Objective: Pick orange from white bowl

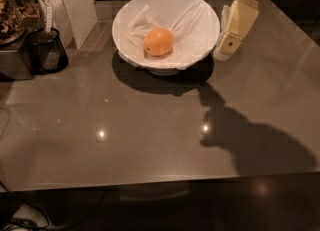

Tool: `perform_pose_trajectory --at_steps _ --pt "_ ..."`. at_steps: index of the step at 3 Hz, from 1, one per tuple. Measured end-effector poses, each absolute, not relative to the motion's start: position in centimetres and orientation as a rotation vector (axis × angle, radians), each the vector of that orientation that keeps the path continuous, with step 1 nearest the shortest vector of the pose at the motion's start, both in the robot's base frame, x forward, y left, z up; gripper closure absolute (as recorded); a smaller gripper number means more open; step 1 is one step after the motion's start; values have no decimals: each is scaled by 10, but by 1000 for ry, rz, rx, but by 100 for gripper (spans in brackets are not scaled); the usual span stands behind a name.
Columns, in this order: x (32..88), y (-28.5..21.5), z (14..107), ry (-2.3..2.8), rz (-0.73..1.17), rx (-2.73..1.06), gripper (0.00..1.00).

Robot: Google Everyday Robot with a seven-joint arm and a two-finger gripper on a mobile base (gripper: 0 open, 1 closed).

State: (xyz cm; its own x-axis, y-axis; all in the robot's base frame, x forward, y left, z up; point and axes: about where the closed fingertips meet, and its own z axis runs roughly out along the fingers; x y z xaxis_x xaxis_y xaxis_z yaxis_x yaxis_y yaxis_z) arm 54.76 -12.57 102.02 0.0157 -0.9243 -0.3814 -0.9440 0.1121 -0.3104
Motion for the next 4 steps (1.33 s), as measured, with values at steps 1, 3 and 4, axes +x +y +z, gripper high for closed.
perform_pose_trajectory --at_steps 1,3,4 --pt "590 -109 1018 1847 101 -1852 0" --pt "642 -90 1021 1783 134 -1819 0" --pt "649 -91 1014 1798 156 -1786 0"
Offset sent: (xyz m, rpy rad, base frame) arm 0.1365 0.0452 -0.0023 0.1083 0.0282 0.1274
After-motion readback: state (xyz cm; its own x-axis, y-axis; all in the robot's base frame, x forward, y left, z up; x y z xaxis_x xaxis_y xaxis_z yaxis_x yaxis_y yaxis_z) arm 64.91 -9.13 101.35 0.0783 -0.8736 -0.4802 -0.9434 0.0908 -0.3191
